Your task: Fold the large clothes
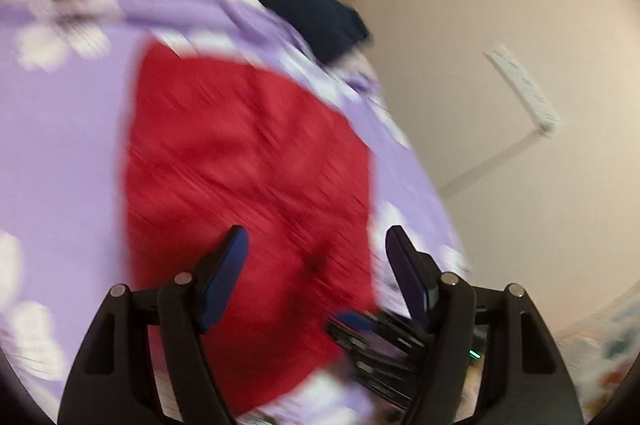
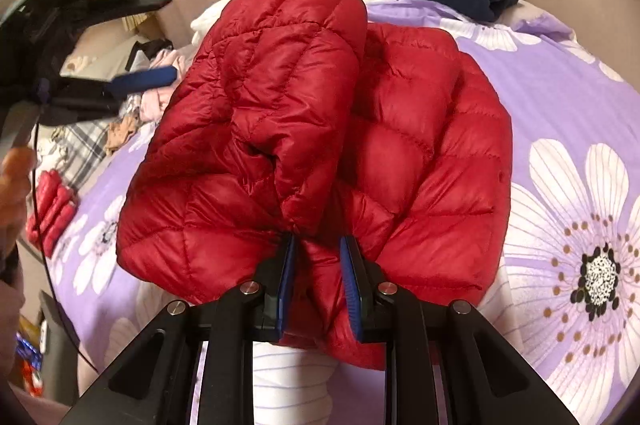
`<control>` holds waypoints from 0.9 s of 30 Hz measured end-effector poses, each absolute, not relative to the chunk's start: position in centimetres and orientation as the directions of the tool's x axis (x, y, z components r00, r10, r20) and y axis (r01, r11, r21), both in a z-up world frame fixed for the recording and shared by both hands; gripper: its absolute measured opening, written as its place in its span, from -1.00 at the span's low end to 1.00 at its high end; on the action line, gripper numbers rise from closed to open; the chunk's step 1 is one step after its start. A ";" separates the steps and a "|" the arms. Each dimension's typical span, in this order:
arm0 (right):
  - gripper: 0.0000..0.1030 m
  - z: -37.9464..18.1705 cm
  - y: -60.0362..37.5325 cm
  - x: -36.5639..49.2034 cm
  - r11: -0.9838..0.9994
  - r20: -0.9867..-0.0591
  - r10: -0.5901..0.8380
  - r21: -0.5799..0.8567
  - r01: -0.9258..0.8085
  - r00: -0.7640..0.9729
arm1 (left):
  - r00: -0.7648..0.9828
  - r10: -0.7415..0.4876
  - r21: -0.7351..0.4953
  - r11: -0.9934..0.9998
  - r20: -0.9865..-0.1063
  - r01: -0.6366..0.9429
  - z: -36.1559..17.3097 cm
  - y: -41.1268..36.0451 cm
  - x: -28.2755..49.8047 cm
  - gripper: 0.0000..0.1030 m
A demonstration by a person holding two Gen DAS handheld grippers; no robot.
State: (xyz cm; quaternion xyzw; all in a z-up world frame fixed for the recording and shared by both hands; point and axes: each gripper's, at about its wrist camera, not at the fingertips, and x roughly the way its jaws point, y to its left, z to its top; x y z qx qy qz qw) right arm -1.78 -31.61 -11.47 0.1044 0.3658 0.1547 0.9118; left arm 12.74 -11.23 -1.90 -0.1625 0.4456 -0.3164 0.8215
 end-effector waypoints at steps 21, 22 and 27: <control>-0.55 -2.5 -32.1 -0.4 0.930 -0.450 0.335 0.297 -0.215 0.828 | 0.425 -0.486 -0.330 0.859 -0.764 0.391 -6.7 -13.9 16.4 -0.05; -0.54 -2.1 -31.8 -0.3 0.946 -0.469 0.302 0.255 -0.200 0.830 | 0.423 -0.489 -0.331 0.858 -0.763 0.394 -6.7 -13.9 16.5 -0.05; -0.48 -0.9 -32.6 -0.8 0.964 -0.525 0.258 0.198 -0.179 0.811 | 0.412 -0.503 -0.339 0.847 -0.760 0.409 -6.8 -13.9 16.7 -0.05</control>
